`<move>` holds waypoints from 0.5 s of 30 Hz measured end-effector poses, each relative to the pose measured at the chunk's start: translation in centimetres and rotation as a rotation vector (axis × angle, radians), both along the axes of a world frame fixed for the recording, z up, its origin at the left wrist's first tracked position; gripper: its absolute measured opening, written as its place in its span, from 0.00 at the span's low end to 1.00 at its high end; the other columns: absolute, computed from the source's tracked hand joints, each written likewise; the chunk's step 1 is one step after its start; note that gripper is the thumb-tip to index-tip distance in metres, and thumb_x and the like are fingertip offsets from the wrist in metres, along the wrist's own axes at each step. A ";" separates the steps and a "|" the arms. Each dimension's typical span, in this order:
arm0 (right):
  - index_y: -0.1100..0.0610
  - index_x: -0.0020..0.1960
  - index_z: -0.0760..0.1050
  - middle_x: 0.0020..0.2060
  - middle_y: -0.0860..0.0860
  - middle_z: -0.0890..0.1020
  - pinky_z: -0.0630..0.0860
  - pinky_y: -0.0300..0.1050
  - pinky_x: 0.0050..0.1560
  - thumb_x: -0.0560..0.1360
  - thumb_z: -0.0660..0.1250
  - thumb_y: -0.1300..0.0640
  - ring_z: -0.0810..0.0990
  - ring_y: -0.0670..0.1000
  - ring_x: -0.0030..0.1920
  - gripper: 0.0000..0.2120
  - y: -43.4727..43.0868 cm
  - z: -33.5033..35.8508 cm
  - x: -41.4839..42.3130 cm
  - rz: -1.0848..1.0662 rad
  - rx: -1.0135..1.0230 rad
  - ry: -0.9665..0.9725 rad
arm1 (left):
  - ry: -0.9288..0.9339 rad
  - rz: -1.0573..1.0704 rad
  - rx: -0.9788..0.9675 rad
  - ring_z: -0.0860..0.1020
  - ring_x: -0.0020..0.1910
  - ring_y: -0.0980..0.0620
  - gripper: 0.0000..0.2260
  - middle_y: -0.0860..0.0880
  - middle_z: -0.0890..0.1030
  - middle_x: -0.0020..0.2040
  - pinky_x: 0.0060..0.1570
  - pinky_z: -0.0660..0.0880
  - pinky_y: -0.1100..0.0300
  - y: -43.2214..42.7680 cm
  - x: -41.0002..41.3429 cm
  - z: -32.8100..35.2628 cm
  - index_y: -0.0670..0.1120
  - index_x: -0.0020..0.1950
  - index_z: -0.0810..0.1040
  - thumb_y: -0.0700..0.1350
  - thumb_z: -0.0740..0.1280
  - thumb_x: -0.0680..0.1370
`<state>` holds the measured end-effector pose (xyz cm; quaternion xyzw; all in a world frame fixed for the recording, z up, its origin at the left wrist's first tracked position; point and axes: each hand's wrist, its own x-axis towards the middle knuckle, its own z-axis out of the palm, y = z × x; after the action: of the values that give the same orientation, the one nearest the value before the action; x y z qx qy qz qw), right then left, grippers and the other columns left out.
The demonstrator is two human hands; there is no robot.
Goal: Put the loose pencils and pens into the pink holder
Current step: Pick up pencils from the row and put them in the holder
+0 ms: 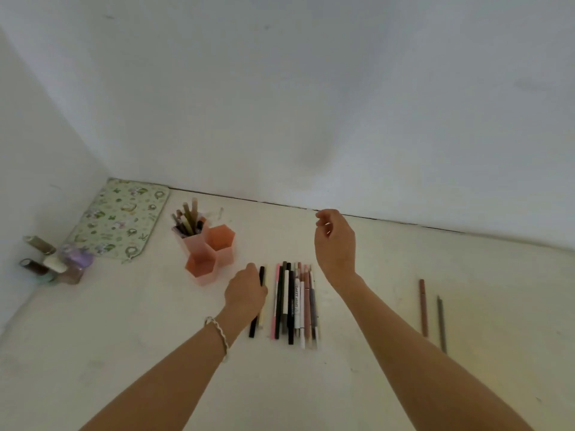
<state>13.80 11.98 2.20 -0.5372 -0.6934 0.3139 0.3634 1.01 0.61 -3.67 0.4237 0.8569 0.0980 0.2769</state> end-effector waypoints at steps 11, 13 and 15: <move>0.59 0.39 0.71 0.35 0.51 0.74 0.69 0.41 0.39 0.75 0.62 0.61 0.75 0.53 0.38 0.06 0.6 -4.4 3.4 0.128 -0.475 -0.516 | -0.014 0.078 0.102 0.77 0.51 0.47 0.05 0.45 0.78 0.55 0.47 0.73 0.56 2.0 0.0 0.9 0.44 0.54 0.76 0.43 0.65 0.79; 0.57 0.33 0.65 0.30 0.51 0.70 0.67 0.40 0.33 0.74 0.64 0.59 0.71 0.51 0.32 0.13 0.0 -5.5 3.5 0.150 -0.588 -0.580 | 0.023 0.005 0.039 0.78 0.53 0.45 0.11 0.45 0.76 0.56 0.46 0.72 0.56 2.2 0.3 1.5 0.43 0.60 0.72 0.46 0.65 0.80; 0.56 0.31 0.63 0.28 0.50 0.68 0.64 0.40 0.29 0.74 0.65 0.58 0.67 0.49 0.27 0.16 -0.5 -6.3 3.4 0.128 -0.604 -0.571 | 0.024 -0.018 -0.041 0.78 0.51 0.46 0.12 0.44 0.76 0.55 0.44 0.72 0.57 2.1 1.0 1.4 0.42 0.61 0.69 0.46 0.65 0.80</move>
<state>17.22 11.53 -4.15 -0.6408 -0.6751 0.3635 -0.0373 1.99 2.66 -2.24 0.4267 0.8582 0.0728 0.2760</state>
